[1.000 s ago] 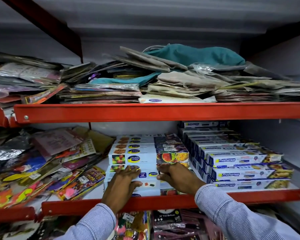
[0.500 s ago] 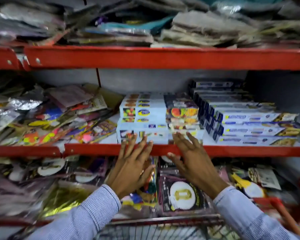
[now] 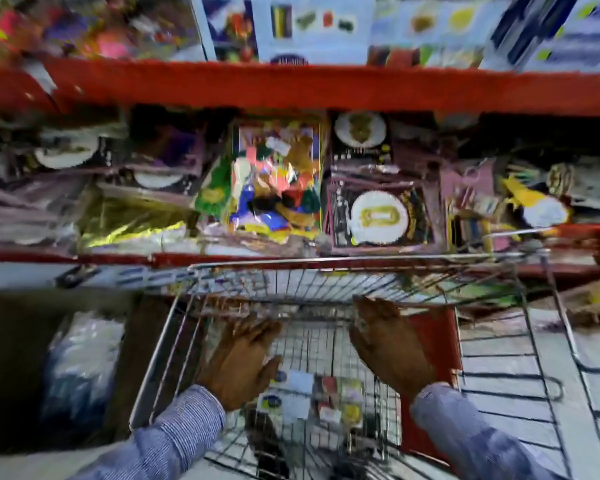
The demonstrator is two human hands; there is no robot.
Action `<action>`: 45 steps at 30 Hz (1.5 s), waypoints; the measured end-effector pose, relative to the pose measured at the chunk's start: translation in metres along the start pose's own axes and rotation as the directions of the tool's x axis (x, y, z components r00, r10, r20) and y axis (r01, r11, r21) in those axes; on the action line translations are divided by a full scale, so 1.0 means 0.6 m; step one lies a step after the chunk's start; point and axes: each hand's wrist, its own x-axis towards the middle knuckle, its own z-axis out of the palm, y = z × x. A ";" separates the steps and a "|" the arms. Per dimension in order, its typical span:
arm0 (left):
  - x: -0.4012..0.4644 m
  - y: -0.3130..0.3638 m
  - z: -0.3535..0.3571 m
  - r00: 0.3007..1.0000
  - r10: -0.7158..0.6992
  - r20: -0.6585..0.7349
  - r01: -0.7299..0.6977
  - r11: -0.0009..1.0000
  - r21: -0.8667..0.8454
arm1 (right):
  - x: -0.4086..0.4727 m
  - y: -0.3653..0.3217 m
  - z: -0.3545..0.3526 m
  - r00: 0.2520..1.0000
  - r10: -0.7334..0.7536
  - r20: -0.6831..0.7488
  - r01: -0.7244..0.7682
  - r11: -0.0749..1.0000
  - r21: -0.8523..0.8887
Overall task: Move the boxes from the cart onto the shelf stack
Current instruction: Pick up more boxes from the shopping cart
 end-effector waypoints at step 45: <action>0.033 0.013 -0.023 0.961 0.278 -0.012 -0.273 0.950 0.154 | 0.110 -0.092 -0.147 0.824 -0.554 -0.114 0.531 0.827 -0.183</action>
